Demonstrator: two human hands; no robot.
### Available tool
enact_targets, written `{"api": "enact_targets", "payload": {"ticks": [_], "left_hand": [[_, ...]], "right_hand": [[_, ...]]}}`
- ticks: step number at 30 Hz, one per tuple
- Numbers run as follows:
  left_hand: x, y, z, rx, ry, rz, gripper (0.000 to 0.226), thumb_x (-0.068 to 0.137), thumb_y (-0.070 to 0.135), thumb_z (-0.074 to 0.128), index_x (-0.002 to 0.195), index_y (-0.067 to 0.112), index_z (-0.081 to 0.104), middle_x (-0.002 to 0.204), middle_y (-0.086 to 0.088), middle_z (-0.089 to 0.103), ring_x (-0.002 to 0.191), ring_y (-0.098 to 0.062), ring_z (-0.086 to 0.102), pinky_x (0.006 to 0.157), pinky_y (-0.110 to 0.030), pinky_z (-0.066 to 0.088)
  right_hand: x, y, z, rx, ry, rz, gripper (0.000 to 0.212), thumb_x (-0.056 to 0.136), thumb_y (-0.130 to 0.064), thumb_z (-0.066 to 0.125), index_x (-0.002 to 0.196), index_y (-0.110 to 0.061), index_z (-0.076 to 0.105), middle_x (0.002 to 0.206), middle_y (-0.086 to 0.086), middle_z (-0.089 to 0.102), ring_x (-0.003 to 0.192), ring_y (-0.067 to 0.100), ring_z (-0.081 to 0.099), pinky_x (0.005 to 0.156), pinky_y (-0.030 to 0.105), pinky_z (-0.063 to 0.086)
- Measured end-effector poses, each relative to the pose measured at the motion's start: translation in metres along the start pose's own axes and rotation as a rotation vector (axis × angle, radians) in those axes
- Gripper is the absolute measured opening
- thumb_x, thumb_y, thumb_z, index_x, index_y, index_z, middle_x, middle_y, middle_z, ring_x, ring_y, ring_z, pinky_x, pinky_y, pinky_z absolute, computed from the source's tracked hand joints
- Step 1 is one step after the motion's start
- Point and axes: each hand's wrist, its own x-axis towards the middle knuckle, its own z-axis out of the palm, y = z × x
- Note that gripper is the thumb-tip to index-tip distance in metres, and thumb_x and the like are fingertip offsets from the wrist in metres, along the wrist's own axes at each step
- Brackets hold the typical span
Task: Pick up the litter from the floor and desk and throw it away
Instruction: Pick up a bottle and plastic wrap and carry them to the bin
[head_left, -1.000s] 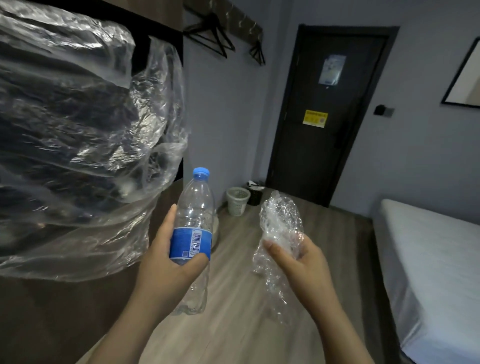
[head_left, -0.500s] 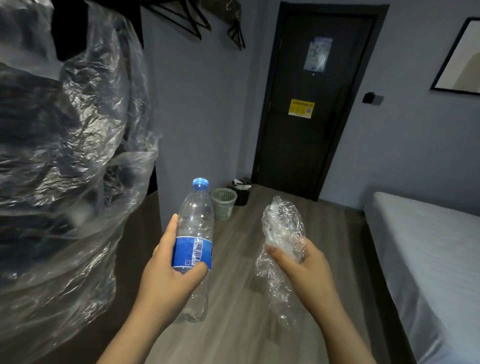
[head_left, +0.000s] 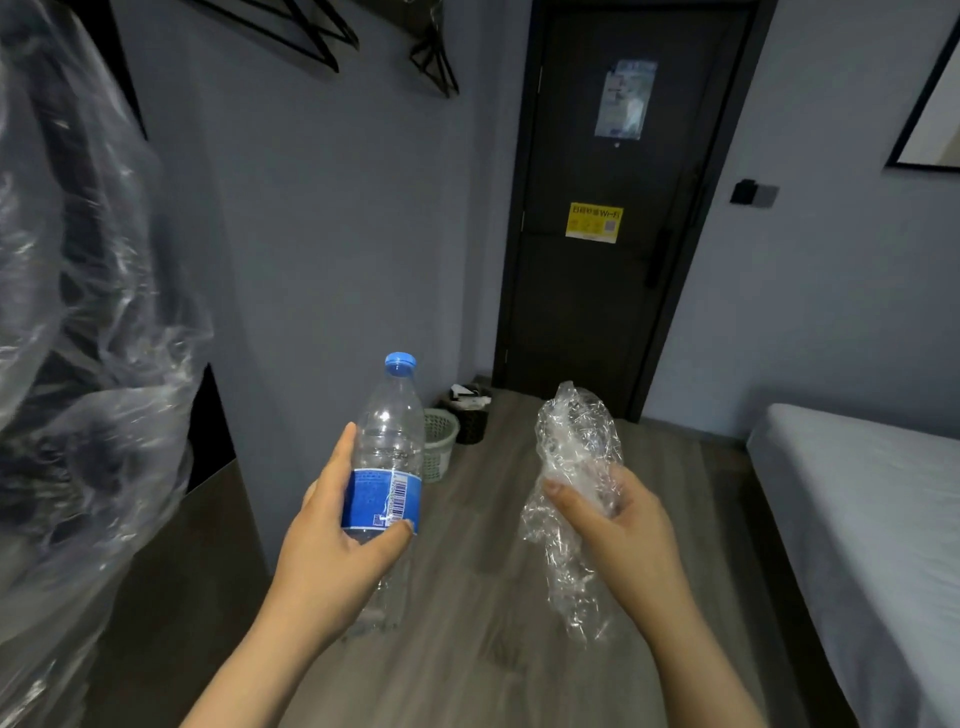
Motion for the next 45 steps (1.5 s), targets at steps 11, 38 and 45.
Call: {"api": "enact_targets", "payload": {"ticks": [11, 38, 45], "left_hand": [[0.214, -0.054, 0.067, -0.071, -0.005, -0.037, 0.098, 0.07, 0.02, 0.074, 0.141, 0.058, 0.018, 0.117, 0.011, 0.056, 0.084, -0.001, 0.063, 0.057, -0.002, 0.041], [0.698, -0.124, 0.316, -0.014, -0.044, -0.087, 0.09, 0.068, 0.014, 0.078, 0.128, 0.064, 0.034, 0.095, 0.025, 0.063, 0.081, 0.011, 0.062, 0.058, -0.009, 0.045], [0.792, -0.156, 0.367, 0.023, -0.027, -0.183, 0.089, 0.067, 0.014, 0.08, 0.138, 0.044, 0.036, 0.099, 0.021, 0.06, 0.083, 0.001, 0.063, 0.06, -0.009, 0.043]], "right_hand": [[0.207, 0.047, 0.046, -0.073, 0.038, -0.016, 0.023, 0.074, -0.039, 0.079, 0.094, -0.031, 0.069, 0.085, -0.014, 0.073, 0.072, 0.003, 0.069, 0.056, 0.015, 0.048], [0.745, 0.182, 0.043, -0.232, 0.026, 0.06, 0.016, 0.079, -0.04, 0.074, 0.087, -0.028, 0.067, 0.078, -0.014, 0.071, 0.07, 0.0, 0.066, 0.061, 0.025, 0.049], [0.856, 0.225, 0.049, -0.265, -0.038, 0.132, 0.018, 0.078, -0.042, 0.074, 0.083, -0.03, 0.062, 0.077, -0.009, 0.069, 0.069, -0.001, 0.065, 0.058, 0.024, 0.049]]}}
